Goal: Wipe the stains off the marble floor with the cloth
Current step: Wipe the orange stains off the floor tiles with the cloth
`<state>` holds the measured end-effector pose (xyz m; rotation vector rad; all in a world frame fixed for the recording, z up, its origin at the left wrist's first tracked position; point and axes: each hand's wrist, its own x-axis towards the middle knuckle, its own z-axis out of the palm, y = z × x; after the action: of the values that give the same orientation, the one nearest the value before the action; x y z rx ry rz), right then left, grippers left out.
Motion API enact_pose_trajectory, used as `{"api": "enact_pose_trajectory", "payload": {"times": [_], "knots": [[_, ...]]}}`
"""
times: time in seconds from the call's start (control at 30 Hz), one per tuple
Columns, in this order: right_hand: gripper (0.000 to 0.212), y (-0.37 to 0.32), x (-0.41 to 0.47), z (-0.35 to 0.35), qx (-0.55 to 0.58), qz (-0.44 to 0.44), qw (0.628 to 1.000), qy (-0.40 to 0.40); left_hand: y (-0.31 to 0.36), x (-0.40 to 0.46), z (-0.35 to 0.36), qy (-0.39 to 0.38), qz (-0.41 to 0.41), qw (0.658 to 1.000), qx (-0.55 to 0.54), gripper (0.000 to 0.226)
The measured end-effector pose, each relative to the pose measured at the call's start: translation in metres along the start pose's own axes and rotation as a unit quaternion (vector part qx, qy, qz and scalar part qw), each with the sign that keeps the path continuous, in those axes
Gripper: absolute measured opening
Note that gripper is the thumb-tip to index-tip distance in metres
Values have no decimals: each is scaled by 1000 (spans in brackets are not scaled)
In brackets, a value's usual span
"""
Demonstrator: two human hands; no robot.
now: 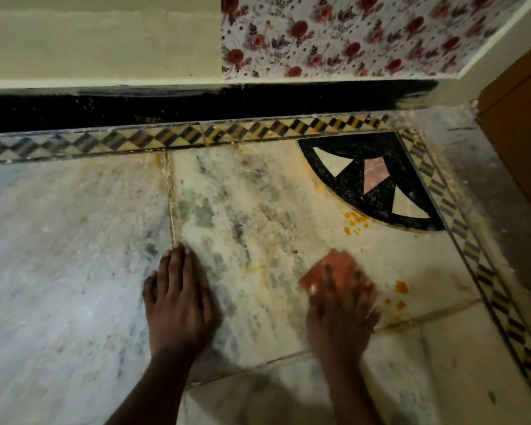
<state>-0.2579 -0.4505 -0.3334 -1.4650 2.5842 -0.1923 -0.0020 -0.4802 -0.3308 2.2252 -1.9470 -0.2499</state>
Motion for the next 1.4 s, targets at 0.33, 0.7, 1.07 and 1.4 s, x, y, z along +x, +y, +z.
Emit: {"api": "enact_pose_trajectory", "payload": {"times": [0.33,0.7,1.07,1.4], "knots": [[52,-31,-28,-1,-24,-234,970,-58,1,-1,-2,-4,4,1000,-11,73],[53,-94,17,12,-6,-212,975,-73,0,0,-4,-9,1,1000,-2,72],[59,-45,57,2,1,-7,999,-49,1,0,-1,-14,5,1000,0,73],[55,62,-42,-13,-80,-287,952,-64,4,-1,-6,-5,5,1000,-2,71]]}}
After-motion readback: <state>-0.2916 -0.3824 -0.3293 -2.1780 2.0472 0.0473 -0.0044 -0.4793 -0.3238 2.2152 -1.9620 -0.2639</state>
